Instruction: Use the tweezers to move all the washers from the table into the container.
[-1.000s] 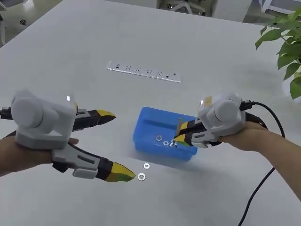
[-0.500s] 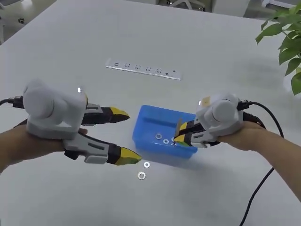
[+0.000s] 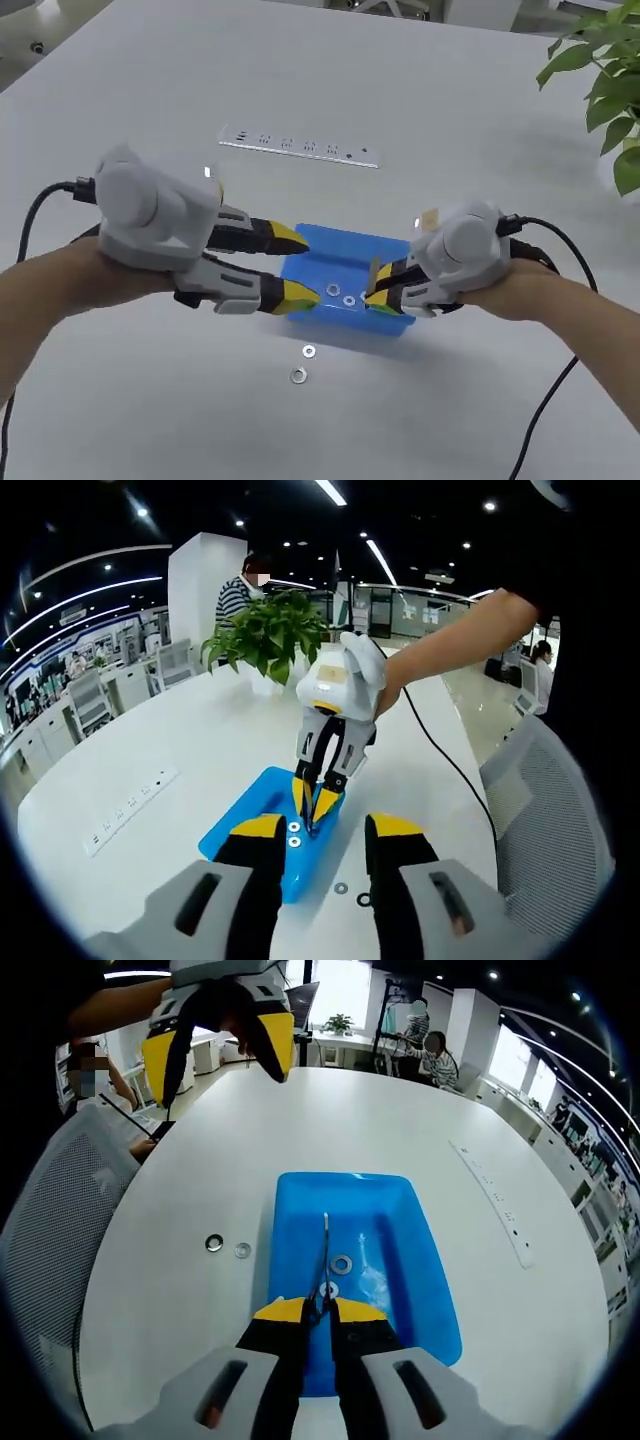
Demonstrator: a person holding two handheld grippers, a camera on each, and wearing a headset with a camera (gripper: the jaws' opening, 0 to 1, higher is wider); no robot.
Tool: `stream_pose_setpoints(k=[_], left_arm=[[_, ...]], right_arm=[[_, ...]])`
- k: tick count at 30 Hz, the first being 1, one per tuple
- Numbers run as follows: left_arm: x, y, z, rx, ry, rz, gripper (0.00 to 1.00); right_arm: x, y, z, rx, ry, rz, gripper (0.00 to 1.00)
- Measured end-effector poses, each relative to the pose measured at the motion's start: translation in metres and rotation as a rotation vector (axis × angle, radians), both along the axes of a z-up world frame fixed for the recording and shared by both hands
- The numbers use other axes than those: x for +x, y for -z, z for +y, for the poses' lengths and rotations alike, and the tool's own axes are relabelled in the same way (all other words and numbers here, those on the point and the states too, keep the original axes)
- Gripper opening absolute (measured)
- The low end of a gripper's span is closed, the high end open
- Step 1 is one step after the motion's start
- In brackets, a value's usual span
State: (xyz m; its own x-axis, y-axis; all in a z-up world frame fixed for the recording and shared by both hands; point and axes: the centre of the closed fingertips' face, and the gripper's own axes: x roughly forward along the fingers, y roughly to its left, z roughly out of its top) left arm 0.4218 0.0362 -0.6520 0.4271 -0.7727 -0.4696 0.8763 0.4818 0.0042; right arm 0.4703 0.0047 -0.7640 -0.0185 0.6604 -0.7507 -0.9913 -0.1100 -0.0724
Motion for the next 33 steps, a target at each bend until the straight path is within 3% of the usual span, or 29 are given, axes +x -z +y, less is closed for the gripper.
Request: stream_pose_setpoints(k=[9,14,22,28,33], left_arm=[[0.022,0.001,-0.02,0.033,0.057,-0.038,0.23],[0.031,0.003,-0.032,0.023,0.077,-0.035,0.19],[0.04,0.015,-0.044,0.046,0.107,-0.029,0.13],[0.052,0.024,-0.043,0.071,0.112,-0.029,0.12],[0.052,0.032,-0.045,0.085,0.129,-0.018,0.1]], right_arm=[[0.0,0.001,0.0,-0.002,-0.011,0.0,0.1],[0.0,0.002,0.001,-0.001,-0.013,0.003,0.1],[0.001,0.003,-0.001,-0.007,-0.031,-0.001,0.1],[0.0,0.003,-0.002,-0.008,-0.044,-0.01,0.1],[0.0,0.003,-0.001,-0.008,-0.06,-0.012,0.1]])
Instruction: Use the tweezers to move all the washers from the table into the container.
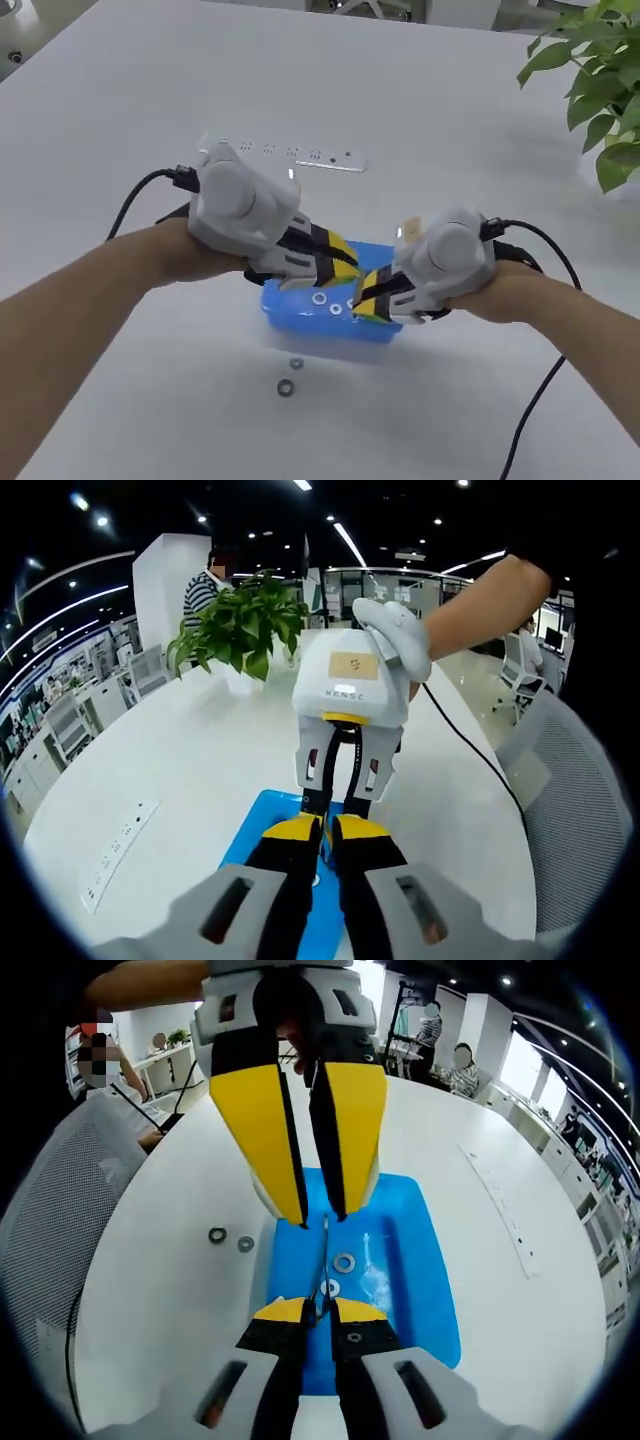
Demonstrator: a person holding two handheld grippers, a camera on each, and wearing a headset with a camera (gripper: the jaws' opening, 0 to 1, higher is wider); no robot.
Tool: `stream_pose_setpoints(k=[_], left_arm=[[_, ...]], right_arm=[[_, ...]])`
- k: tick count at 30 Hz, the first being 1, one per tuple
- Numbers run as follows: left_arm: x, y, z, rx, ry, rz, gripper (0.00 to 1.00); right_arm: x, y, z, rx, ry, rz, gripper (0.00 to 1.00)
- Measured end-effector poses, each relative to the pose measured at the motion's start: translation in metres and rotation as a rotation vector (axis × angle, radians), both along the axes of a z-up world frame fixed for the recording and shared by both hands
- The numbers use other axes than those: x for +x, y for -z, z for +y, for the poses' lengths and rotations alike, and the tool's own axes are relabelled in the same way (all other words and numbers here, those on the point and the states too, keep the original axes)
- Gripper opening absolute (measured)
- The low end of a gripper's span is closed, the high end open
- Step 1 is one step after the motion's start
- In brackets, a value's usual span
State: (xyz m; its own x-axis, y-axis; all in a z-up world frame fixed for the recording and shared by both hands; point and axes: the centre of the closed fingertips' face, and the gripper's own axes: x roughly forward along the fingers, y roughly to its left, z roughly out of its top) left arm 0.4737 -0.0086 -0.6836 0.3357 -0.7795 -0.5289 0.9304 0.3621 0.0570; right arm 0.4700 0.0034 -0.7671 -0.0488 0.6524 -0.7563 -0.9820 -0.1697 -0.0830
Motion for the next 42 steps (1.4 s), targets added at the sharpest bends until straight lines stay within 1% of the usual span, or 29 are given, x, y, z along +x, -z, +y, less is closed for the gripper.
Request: stream_pose_setpoints(k=[2,4,8,22,24,29,37,42], left_arm=[[0.001,0.004,0.001,0.015,0.003,0.0,0.09],[0.0,0.004,0.0,0.02,0.009,0.002,0.09],[-0.001,0.005,-0.003,0.017,0.017,0.002,0.06],[0.001,0.007,-0.003,0.015,0.027,-0.002,0.05],[0.0,0.006,-0.004,0.018,0.031,-0.007,0.05],[0.001,0.007,-0.003,0.017,0.033,-0.005,0.05],[0.0,0.002,-0.005,0.012,0.035,-0.01,0.05],[0.0,-0.003,-0.005,0.01,0.028,-0.002,0.05]], right_arm=[[0.0,0.0,0.0,0.0,-0.007,-0.001,0.1],[0.0,0.0,0.001,-0.001,-0.015,-0.005,0.1],[-0.001,0.0,0.002,0.002,-0.02,-0.006,0.1],[0.0,-0.001,0.002,0.001,-0.017,-0.006,0.12],[0.0,-0.001,0.001,0.001,-0.016,-0.006,0.12],[-0.001,-0.003,0.001,0.002,-0.015,-0.007,0.12],[0.0,-0.007,-0.001,0.007,-0.005,-0.008,0.14],[0.001,-0.012,-0.003,0.014,0.009,-0.011,0.16]])
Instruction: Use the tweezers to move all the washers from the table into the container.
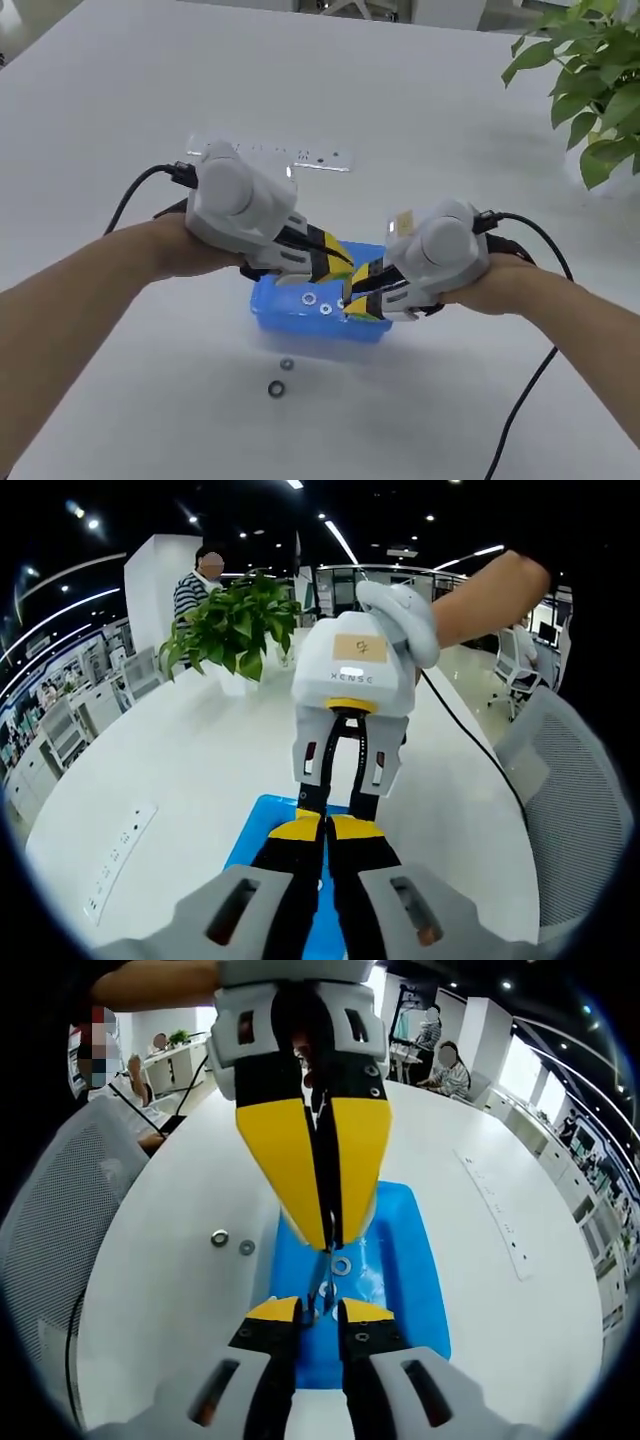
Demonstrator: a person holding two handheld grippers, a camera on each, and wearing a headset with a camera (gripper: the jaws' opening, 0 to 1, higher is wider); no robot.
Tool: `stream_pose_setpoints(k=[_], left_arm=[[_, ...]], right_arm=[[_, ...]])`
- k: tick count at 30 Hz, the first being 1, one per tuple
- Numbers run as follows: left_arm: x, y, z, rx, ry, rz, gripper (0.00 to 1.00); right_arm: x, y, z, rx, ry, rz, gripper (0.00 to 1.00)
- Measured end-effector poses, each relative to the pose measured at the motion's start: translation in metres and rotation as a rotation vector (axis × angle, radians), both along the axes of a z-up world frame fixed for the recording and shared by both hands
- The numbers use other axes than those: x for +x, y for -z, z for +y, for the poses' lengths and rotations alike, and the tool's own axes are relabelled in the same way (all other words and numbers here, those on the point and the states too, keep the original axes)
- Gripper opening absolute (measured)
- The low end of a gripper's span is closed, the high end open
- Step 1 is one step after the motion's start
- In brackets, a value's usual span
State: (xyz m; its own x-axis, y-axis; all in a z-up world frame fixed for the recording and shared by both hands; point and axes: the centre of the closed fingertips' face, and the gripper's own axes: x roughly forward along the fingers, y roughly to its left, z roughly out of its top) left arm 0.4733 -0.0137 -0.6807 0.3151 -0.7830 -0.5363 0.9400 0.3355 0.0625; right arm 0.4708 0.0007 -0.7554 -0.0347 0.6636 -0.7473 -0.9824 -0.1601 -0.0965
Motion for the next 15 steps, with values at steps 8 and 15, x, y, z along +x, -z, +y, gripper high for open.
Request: stream_pose_setpoints(k=[8,15], left_arm=[[-0.005,-0.009,-0.001,0.002,-0.001,0.002,0.05],[-0.008,-0.019,0.001,0.003,-0.004,-0.002,0.05]], right_arm=[[0.001,-0.012,-0.006,0.023,0.043,0.002,0.2],[-0.001,-0.024,-0.013,0.044,0.087,0.007,0.26]])
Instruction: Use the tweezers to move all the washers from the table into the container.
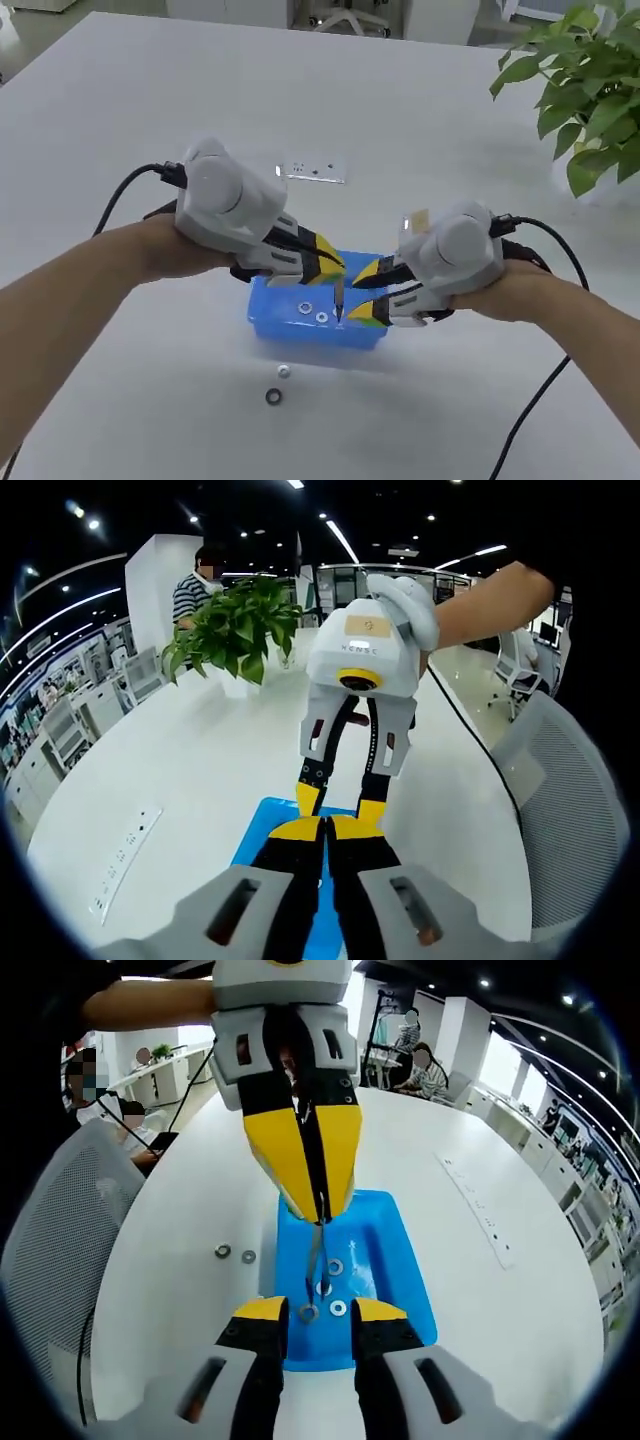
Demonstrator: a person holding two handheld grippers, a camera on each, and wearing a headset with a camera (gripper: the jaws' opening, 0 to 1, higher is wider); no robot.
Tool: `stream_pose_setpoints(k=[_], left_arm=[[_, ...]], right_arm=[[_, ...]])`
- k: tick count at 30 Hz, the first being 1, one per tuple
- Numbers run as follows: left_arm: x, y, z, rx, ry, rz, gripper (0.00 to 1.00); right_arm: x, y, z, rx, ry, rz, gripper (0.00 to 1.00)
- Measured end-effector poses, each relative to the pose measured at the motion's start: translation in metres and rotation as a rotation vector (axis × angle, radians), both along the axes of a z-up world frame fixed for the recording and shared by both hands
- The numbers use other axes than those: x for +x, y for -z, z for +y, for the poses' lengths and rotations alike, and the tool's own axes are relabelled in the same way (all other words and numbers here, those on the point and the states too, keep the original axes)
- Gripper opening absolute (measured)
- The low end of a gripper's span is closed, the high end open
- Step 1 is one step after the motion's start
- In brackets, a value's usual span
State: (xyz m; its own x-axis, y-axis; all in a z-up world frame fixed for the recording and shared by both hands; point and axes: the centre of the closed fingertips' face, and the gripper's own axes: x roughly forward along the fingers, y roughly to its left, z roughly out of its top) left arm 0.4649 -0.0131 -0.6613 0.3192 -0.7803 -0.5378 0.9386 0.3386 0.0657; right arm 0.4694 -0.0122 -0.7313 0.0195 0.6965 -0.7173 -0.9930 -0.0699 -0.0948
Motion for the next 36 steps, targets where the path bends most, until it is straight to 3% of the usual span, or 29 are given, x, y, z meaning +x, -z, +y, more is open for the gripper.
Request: stream_pose_setpoints(k=[22,36], left_arm=[[-0.011,-0.021,0.024,0.012,-0.053,0.0,0.05],[-0.024,-0.033,0.04,0.028,-0.077,-0.006,0.05]], right_arm=[[-0.016,-0.019,-0.035,0.034,0.144,0.004,0.53],[-0.029,-0.025,-0.048,0.098,0.226,0.023,0.81]])
